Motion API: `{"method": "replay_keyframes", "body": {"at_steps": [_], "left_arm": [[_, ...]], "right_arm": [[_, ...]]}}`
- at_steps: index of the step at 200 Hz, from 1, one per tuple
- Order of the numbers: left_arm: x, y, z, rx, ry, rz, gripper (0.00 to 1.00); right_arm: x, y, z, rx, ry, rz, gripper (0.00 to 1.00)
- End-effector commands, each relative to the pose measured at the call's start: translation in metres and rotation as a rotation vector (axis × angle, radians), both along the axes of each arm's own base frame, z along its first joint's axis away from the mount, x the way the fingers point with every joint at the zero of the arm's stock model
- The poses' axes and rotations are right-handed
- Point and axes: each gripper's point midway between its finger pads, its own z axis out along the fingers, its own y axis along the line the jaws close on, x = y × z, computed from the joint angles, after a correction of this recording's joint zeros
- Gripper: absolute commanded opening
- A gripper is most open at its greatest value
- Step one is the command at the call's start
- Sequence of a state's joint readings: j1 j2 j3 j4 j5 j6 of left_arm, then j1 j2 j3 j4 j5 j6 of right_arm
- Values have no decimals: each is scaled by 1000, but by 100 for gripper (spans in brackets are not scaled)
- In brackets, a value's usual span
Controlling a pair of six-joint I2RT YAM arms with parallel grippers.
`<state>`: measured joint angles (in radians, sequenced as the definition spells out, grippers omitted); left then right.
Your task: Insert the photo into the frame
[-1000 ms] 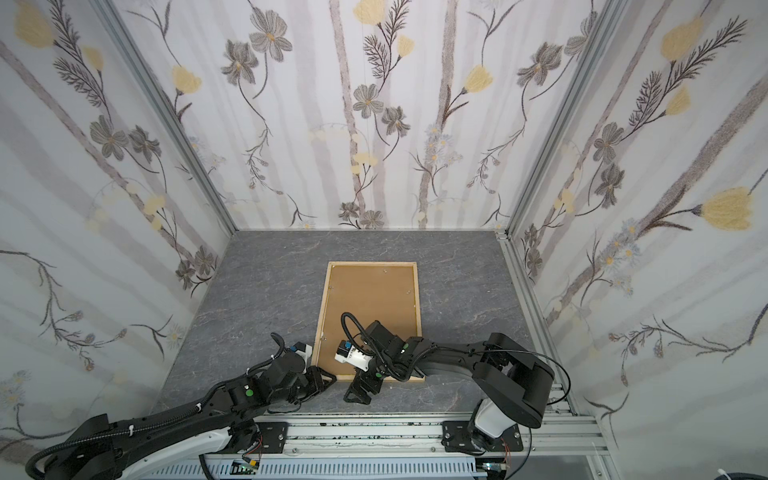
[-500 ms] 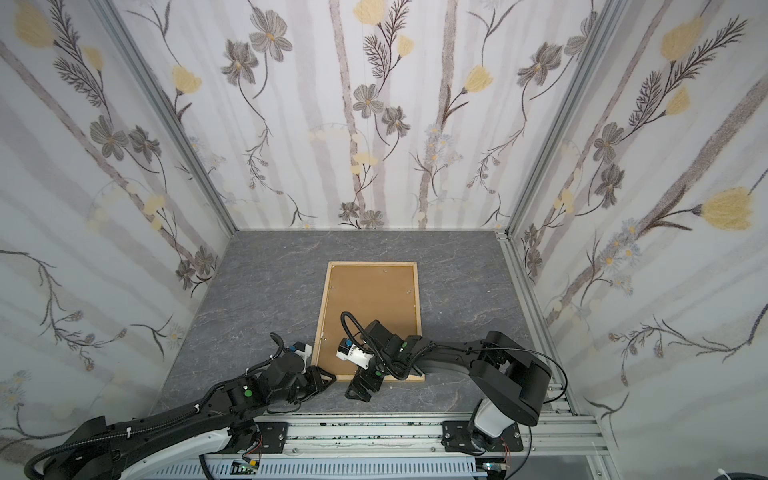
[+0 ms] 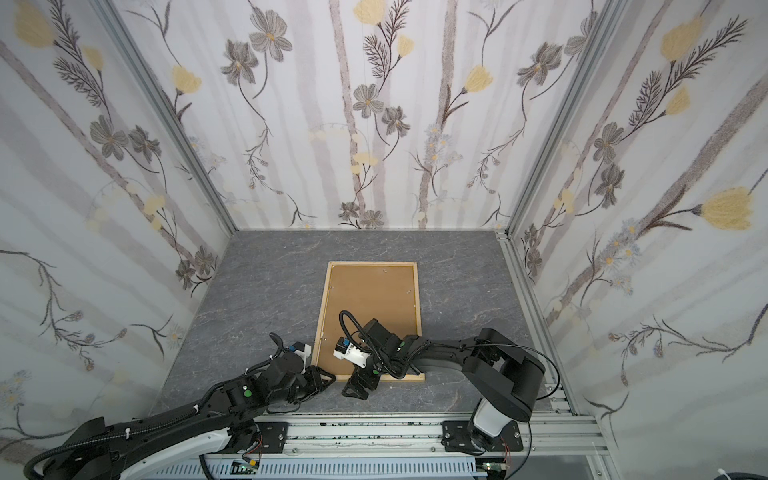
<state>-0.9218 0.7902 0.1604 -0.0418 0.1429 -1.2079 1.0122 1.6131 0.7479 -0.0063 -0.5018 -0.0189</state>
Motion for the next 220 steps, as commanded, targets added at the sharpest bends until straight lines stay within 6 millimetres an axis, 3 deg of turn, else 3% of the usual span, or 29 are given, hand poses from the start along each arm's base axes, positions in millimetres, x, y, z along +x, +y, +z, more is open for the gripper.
{"method": "replay_keyframes", "body": {"at_steps": [1, 90, 172, 176, 188, 220], "left_arm": [[4, 2, -1, 8, -11, 24, 34], [3, 5, -1, 6, -11, 30, 34], [5, 3, 4, 3, -21, 29, 34], [6, 3, 4, 4, -21, 30, 34], [6, 3, 4, 5, -19, 31, 34], [5, 3, 3, 5, -16, 29, 34]], "right_arm": [[-12, -11, -9, -56, 63, 13, 96], [-2, -16, -10, -80, 23, -25, 97], [-22, -14, -8, -52, 108, 14, 95], [-21, -12, 2, -22, 98, 13, 95], [-25, -11, 4, -7, 115, 15, 95], [-34, -8, -1, 10, 163, 24, 94]]}}
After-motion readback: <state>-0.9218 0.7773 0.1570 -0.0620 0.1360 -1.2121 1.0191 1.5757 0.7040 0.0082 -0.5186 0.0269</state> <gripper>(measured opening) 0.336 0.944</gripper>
